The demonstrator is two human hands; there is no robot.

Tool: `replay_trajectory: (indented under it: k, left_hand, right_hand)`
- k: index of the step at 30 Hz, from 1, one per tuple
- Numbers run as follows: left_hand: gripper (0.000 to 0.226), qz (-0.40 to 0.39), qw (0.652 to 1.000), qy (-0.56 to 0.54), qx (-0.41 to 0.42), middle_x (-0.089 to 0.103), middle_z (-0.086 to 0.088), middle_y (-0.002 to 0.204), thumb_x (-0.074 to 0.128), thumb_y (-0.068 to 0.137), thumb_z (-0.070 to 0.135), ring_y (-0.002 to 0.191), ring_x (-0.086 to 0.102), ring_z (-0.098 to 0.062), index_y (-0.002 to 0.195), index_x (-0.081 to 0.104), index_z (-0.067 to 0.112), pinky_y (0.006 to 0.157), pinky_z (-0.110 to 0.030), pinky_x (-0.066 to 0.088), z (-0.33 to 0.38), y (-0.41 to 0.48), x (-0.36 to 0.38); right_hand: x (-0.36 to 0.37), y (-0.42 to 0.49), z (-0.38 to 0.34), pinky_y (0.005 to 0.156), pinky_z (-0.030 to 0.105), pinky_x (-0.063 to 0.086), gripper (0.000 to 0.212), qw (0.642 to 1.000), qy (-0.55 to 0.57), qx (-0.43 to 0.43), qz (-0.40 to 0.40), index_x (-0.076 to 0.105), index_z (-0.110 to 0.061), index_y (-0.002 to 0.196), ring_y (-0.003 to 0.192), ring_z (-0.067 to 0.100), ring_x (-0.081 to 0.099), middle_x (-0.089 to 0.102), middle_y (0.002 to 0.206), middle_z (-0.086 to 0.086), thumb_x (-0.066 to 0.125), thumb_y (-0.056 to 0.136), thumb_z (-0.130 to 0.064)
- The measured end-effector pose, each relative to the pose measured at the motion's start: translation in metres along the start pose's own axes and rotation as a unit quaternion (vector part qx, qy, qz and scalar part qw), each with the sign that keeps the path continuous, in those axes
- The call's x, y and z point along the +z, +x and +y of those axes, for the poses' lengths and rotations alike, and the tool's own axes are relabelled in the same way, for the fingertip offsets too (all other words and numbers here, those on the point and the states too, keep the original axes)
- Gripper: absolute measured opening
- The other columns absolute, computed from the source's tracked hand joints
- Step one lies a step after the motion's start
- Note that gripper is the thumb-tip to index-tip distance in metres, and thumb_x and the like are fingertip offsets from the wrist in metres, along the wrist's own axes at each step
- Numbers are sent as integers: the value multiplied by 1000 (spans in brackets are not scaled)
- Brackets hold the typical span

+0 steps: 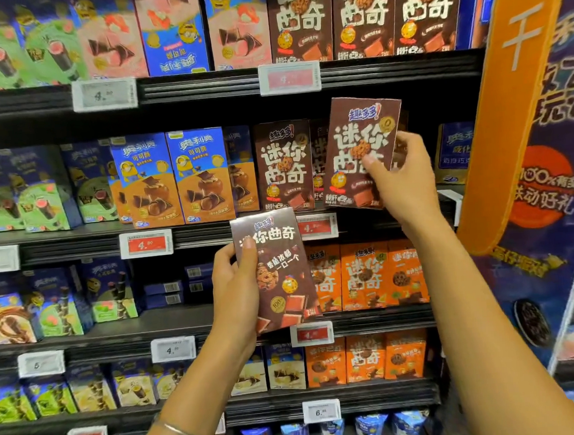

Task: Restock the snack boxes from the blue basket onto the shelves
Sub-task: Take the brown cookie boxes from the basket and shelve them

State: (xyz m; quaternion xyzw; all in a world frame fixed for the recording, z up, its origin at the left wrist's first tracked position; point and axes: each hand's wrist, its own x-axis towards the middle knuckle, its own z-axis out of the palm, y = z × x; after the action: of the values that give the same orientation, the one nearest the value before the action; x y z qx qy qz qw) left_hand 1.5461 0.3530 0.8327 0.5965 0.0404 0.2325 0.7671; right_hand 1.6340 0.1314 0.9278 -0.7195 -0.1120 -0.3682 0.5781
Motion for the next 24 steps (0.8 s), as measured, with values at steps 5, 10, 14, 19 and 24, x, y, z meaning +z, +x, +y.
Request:
replay_trajectory:
  k: [5, 10, 14, 19, 24]
  left_hand:
    - [38, -4, 1000, 3, -3, 82, 3, 95, 55, 106, 48, 80, 81, -16, 125, 57, 16, 55, -23, 59, 6, -1, 2]
    - [36, -2, 1000, 0, 0, 82, 3, 95, 56, 107, 47, 81, 81, -16, 126, 56, 16, 56, -23, 60, 11, -1, 0]
    - [37, -4, 1000, -1, 0, 82, 4, 96, 56, 106, 47, 82, 81, -15, 128, 56, 17, 57, -23, 59, 12, -1, -2]
    - [36, -9, 1000, -5, 4, 82, 3, 94, 56, 108, 42, 80, 81, -15, 130, 56, 14, 57, -24, 60, 13, 1, 3]
    - [33, -33, 999, -28, 25, 82, 5, 92, 56, 109, 39, 80, 81, -15, 129, 55, 13, 58, -25, 60, 21, 10, 21]
  right_hand:
    - [27, 21, 22, 91, 40, 55, 50, 995, -102, -6, 9, 48, -21, 141, 108, 18, 59, 50, 133, 8, 67, 96, -32]
    - [44, 18, 31, 85, 38, 49, 46, 988, -145, -4, 45, 49, -21, 134, 113, 16, 56, 57, 130, 1, 65, 95, -41]
    - [51, 12, 34, 83, 39, 51, 38, 989, -131, -10, 72, 54, -18, 123, 114, 20, 57, 60, 124, 0, 66, 95, -41]
    - [47, 7, 32, 88, 35, 48, 50, 994, -104, 0, 41, 50, -16, 138, 113, 14, 53, 51, 135, 4, 65, 96, -39]
    - [33, -32, 19, 92, 34, 54, 43, 999, -2, -44, 32, 59, -17, 124, 105, 14, 61, 61, 116, -3, 60, 94, -48]
